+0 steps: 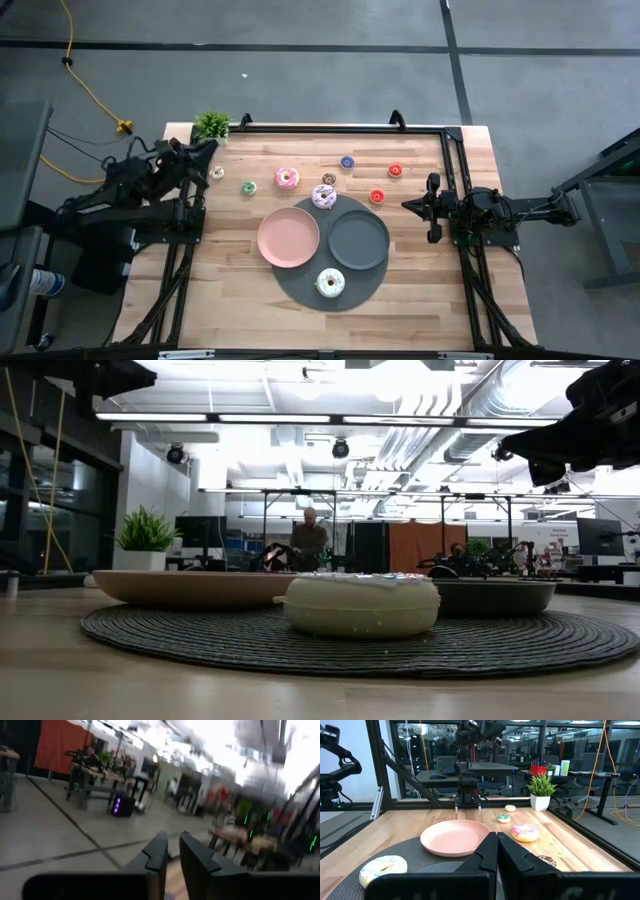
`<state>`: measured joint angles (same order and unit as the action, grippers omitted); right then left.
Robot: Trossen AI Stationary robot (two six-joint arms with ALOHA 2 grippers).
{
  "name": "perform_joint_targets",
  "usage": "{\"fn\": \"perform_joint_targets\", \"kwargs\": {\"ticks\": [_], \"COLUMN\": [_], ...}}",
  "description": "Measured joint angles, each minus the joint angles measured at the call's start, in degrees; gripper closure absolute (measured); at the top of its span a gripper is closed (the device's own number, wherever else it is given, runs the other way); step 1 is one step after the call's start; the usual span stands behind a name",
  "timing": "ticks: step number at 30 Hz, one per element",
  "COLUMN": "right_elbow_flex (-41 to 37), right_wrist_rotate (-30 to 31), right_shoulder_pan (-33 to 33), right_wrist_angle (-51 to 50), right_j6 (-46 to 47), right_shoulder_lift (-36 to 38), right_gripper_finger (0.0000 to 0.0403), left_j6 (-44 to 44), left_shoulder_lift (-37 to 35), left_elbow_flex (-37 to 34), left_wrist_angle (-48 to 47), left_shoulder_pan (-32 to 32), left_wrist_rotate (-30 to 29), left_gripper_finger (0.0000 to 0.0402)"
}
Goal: Pick & Place donuts
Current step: Put the small white donut on the black plate
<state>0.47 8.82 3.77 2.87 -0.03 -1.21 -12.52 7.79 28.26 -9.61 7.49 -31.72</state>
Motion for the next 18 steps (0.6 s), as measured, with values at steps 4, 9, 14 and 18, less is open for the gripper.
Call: {"fn": "perform_joint_targets", "kwargs": {"ticks": [4, 9, 14, 18], "right_elbow_flex": [-0.01, 0.00, -0.02, 0.00], "right_wrist_rotate": [0.00, 0.00, 0.01, 0.00], "right_shoulder_pan": [-0.01, 0.00, -0.01, -0.02], "right_wrist_angle": [0.00, 0.00, 0.00, 0.00], "right_j6": [0.00, 0.00, 0.00, 0.02], "right_shoulder_lift": [0.00, 0.00, 0.00, 0.00], "right_gripper_finger": [0.0402, 0.0402, 0.0402, 0.0402], "left_j6": [5.05, 9.66, 12.60, 15.94], "left_shoulder_lift": [6.47, 16.18, 25.80, 33.03], "left_elbow_flex": [4.06, 9.70, 15.94, 21.42], "left_wrist_angle": [-3.43, -11.23, -20.35, -28.95], "left_shoulder_pan": [0.01, 0.00, 0.00, 0.00], "left_wrist_rotate": [2.67, 5.29, 5.58, 5.66], "left_gripper_finger": [0.0316, 0.0286, 0.0278, 0.0277]}}
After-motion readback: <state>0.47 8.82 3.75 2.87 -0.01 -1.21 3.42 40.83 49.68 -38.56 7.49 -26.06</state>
